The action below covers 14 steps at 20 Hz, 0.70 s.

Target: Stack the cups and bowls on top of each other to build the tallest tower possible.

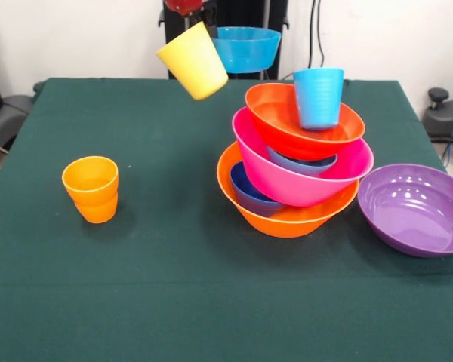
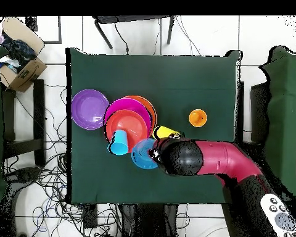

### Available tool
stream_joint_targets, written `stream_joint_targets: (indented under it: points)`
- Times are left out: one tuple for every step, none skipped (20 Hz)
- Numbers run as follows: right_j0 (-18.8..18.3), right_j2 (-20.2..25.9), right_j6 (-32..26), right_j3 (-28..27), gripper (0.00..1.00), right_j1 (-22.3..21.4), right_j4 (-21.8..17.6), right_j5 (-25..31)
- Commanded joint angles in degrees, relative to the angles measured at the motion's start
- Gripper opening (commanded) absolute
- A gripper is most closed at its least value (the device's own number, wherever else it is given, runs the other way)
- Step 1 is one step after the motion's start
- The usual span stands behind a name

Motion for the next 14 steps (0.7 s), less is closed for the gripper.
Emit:
stream_joint_targets:
  points:
    - [3.87,0.99,5.24,-6.59,0.0,1.97,1.94,6.13]
    - [4.11,0.94,5.39,-6.95,0.0,2.4,2.13,6.01]
    - [4.34,0.9,5.45,-7.22,0.0,2.4,2.53,6.52]
    - [4.61,0.82,5.52,-7.56,0.0,2.43,2.91,7.05]
    - [4.89,0.7,5.56,-7.9,0.0,2.39,3.21,7.58]
    - [5.14,0.61,5.6,-8.19,0.0,2.5,3.57,7.89]
    - [5.4,0.49,5.68,-8.49,0.0,2.68,3.83,8.06]
    - [5.67,0.27,5.76,-8.78,0.0,2.89,3.85,8.01]
    - [5.88,0.04,5.8,-9.03,0.0,3.1,3.8,7.89]
    - [6.11,-0.22,5.79,-9.34,0.0,3.22,3.67,7.97]
    - [6.29,-0.55,5.77,-9.61,0.0,3.01,3.55,8.43]
    - [6.56,-0.92,5.75,-10.08,0.0,2.9,3.23,8.94]
    - [6.82,-1.3,5.73,-10.55,0.0,2.79,2.9,9.45]
    - [6.86,-1.55,5.56,-10.82,0.0,3.14,2.48,9.14]
